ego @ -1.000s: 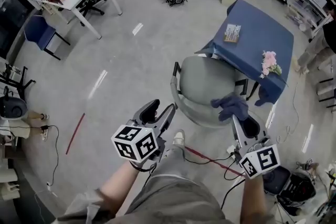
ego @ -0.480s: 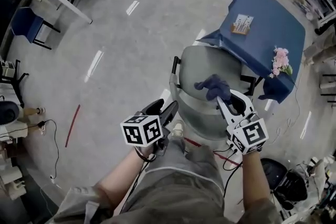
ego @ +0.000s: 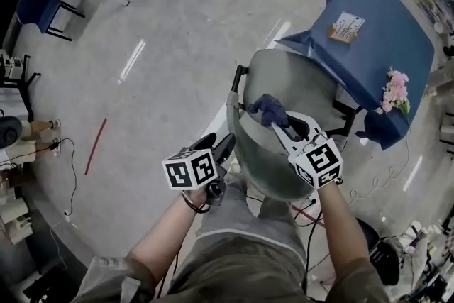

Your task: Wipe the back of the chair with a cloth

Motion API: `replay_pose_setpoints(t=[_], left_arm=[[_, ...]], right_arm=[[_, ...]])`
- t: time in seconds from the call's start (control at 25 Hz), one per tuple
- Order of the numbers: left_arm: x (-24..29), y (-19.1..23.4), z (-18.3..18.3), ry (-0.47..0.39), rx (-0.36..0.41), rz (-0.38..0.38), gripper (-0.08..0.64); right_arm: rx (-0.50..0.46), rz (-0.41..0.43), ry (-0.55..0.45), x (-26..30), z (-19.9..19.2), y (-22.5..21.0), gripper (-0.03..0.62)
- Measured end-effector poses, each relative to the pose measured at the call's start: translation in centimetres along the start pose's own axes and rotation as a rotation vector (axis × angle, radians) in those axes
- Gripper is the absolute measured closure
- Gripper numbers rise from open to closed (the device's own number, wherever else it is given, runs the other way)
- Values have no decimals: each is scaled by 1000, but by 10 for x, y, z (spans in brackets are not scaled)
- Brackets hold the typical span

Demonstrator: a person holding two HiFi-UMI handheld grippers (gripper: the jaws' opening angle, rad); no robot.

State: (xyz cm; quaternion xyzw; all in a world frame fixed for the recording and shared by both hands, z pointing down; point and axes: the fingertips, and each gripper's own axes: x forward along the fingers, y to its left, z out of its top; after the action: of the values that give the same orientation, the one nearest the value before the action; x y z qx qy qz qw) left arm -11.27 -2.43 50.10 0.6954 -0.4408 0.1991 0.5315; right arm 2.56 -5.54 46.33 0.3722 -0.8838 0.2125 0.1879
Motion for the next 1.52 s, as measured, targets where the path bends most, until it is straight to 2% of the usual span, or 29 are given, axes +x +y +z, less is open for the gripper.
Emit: replay_pose_setpoints(t=[0.12,0.36,0.76,1.0,1.24,1.4,1.52], left_arm=[[15,8,-3,-27,-110,27,302],[34,26,-26,-1,-192,85,293],[56,44,-61,64,-206,133,284],[73,46,-81,106,-194,156,285],[78,47,-89,133,-178,169,370],[78,46,-90,148,-166,163,374],[78,46,-89,143,-171,159,374]], right_arm=[[-52,80,63,25,-21,0,485],[-112,223,164,68,-67,3,485],[-111,328,255,126,-126,12,485],[-144,368,388,148,-174,27,486],[-152,506,531,133,-218,65,492],[-111,573,608,106,-238,73,497],[-155,640,706,76,-258,72,499]])
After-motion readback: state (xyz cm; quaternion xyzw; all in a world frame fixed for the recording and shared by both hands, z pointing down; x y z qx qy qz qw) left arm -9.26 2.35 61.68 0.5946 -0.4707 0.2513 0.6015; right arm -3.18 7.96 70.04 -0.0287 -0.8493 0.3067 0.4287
